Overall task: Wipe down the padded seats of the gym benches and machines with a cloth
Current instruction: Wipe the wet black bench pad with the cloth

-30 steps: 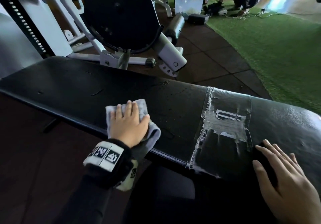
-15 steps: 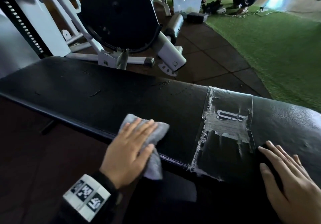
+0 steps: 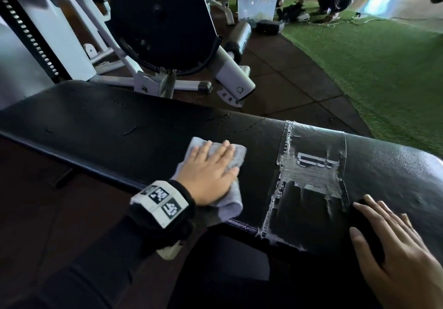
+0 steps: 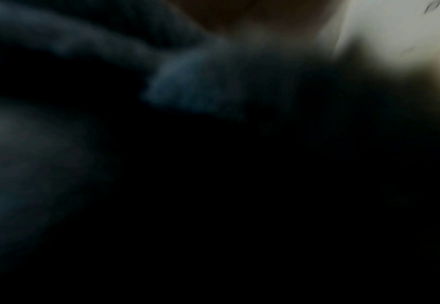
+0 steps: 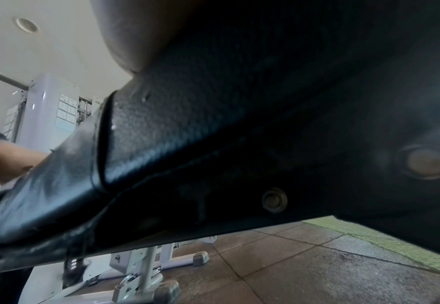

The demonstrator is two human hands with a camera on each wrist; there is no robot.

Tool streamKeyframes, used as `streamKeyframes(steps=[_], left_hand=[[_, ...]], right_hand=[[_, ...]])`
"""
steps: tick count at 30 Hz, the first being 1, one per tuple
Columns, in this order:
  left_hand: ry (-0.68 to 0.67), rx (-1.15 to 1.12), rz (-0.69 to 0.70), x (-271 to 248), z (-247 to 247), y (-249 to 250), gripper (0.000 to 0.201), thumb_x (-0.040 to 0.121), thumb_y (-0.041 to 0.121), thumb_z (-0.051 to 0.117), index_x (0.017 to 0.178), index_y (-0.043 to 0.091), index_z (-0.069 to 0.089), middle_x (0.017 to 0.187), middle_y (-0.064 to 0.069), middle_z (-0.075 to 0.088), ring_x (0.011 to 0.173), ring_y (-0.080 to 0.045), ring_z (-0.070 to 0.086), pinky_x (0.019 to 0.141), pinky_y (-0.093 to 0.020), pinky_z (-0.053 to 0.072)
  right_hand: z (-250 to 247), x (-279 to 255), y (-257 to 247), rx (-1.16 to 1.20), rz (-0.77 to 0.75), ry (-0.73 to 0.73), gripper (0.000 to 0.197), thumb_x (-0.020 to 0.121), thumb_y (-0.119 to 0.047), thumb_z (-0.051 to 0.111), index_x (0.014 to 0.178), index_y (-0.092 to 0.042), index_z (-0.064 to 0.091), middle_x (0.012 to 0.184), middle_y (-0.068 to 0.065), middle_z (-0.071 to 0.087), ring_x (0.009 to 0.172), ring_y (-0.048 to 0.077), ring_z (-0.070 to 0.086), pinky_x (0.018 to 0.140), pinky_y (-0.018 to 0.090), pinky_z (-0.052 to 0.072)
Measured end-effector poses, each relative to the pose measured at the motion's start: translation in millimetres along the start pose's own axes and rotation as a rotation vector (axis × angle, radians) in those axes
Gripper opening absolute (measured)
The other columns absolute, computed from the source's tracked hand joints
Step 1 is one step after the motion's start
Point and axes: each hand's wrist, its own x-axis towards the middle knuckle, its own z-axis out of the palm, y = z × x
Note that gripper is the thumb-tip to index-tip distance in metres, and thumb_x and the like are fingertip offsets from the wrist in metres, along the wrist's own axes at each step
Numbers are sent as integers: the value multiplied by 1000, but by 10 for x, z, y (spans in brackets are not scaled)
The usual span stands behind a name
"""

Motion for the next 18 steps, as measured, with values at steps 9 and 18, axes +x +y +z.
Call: streamKeyframes(steps=[9,18], left_hand=[[383,-176,285,-703,461,-208,51,97,40,32,146,26,39,151,12,36,144,-9,24,118,-37,15],[230,-173,-148,-244,203,-835,83,75,63,-6,151,34,8,158,19,4,147,-6,-1,120,-32,-3]], right_hand=[[-5,1,45,-2,-17,-30,65,93,-53,25,120,-7,61,137,9,51,130,17,40,110,47,28],[45,-8,12,-1,-7,-17,67,94,-52,22,117,-4,63,134,11,53,128,19,40,108,51,28]])
